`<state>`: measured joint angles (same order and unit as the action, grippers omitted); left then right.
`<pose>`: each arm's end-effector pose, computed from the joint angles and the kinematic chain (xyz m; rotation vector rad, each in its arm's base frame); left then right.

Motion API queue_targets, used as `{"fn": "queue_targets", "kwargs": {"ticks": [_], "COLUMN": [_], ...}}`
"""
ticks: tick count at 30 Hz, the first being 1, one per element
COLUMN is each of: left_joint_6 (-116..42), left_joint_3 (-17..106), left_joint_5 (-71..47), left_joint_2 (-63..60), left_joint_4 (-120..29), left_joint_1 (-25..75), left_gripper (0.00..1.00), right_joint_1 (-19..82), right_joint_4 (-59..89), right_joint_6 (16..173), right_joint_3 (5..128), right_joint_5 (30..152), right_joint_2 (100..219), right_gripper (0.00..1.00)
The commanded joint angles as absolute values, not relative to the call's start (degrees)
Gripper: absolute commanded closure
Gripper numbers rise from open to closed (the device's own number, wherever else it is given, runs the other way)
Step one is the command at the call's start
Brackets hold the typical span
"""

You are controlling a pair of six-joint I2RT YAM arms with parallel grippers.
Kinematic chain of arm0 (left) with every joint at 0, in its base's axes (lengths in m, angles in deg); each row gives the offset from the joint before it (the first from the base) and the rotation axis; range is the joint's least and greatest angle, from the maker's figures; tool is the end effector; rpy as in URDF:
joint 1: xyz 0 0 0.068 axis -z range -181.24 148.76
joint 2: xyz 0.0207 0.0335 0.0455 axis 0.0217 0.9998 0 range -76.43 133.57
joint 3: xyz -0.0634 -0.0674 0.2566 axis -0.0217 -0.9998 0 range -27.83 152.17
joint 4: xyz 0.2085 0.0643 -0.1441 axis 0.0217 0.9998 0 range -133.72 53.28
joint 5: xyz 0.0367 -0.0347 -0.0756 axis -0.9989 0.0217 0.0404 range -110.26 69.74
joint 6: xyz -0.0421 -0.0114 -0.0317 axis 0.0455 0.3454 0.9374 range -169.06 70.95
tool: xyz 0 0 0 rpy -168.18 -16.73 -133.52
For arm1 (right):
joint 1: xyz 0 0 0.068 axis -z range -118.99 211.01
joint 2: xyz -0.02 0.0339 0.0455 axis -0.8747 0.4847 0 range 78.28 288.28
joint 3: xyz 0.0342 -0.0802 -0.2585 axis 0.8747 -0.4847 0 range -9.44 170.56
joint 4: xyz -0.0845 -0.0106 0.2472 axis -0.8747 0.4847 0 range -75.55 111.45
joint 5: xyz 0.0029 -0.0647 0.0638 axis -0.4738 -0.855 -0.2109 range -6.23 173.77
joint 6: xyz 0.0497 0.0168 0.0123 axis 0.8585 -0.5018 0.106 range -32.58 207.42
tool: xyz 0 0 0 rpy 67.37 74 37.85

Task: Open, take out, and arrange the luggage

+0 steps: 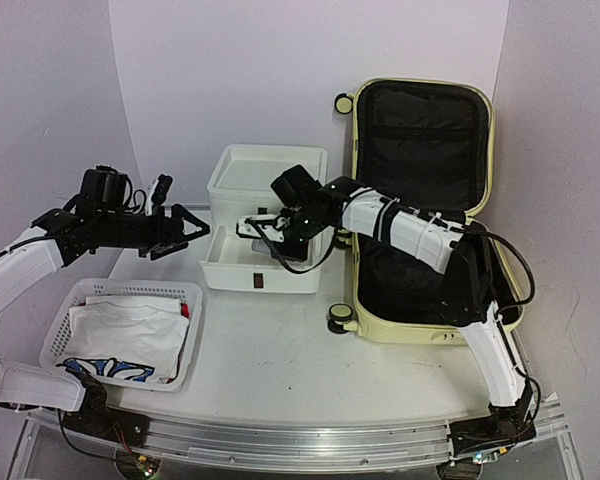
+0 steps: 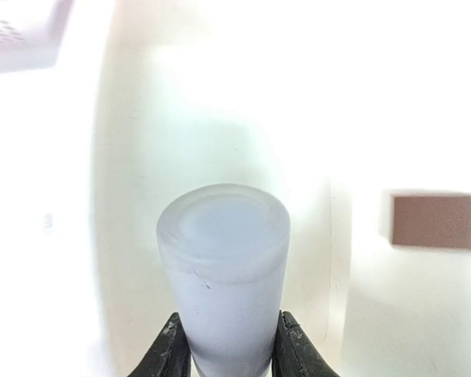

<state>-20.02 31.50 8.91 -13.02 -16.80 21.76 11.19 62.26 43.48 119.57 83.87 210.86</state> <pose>0.2147 -0.1099 0.3378 0.2078 2.2148 -1.0608 0.3324 0.3936 0.2670 -1.8019 1.6864 0.0464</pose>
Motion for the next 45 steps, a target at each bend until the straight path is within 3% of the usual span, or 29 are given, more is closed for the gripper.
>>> {"fn": "queue_targets", "kwargs": {"ticks": [1, 9, 14, 17, 20, 23, 25, 27, 30, 33, 37, 41, 45], "left_joint_6": [-18.1, -18.4, -18.4, -18.6, -19.3, -19.2, -19.1, -19.0, -18.2, -17.5, -16.6, -15.3, -17.4], "left_joint_3": [30.4, 30.1, 29.4, 27.6, 26.7, 26.2, 26.2, 26.4, 26.6, 27.5, 28.5, 29.1, 31.8], "left_joint_5": [12.5, 6.9, 3.9, 0.4, -2.1, -2.6, -1.6, 0.7, 2.9, 2.2, -0.8, -4.7, -9.8], "left_joint_2": [-12.5, -10.7, -11.2, -14.2, -16.6, -16.6, -14.9, -12.1, -8.1, -3.8, 1.5, 6.8, 11.0], "left_joint_4": [-19.0, -19.0, -19.1, -19.6, -19.6, -20.0, -20.4, -21.9, -25.0, -26.6, -29.2, -32.3, -33.0], "left_joint_1": [24.7, 31.6, 32.5, 32.5, 32.5, 32.5, 32.5, 32.5, 33.2, 34.8, 38.2, 40.5, 40.6], "left_gripper": [0.13, 0.13, 0.15, 0.15, 0.15, 0.16, 0.24, 0.38, 0.48, 0.5, 0.42, 0.54, 0.61], "right_joint_1": [10.8, 10.9, 11.0, 10.9, 11.0, 11.1, 11.0, 11.0, 11.2, 11.3, 11.4, 11.4, 11.4], "right_joint_4": [58.3, 58.3, 58.2, 58.5, 59.4, 61.9, 63.4, 64.4, 64.3, 64.3, 65.1, 64.4, 63.6], "right_joint_6": [41.3, 38.3, 39.2, 41.6, 44.0, 47.6, 51.8, 56.5, 63.1, 67.6, 73.4, 76.7, 80.0], "right_joint_3": [125.9, 129.0, 130.9, 131.8, 131.6, 132.0, 130.9, 127.6, 118.9, 109.1, 96.9, 85.3, 75.9], "right_joint_5": [78.4, 78.4, 78.4, 79.5, 80.4, 81.5, 81.9, 81.5, 77.9, 75.5, 73.6, 73.0, 72.4], "right_joint_2": [214.2, 220.6, 223.0, 222.2, 219.7, 215.5, 211.0, 204.0, 193.8, 185.2, 176.3, 167.8, 162.1], "right_gripper": [0.77, 0.72, 0.64, 0.4, 0.23, 0.17, 0.13, 0.08, 0.02, 0.02, 0.02, 0.02, 0.02]}}
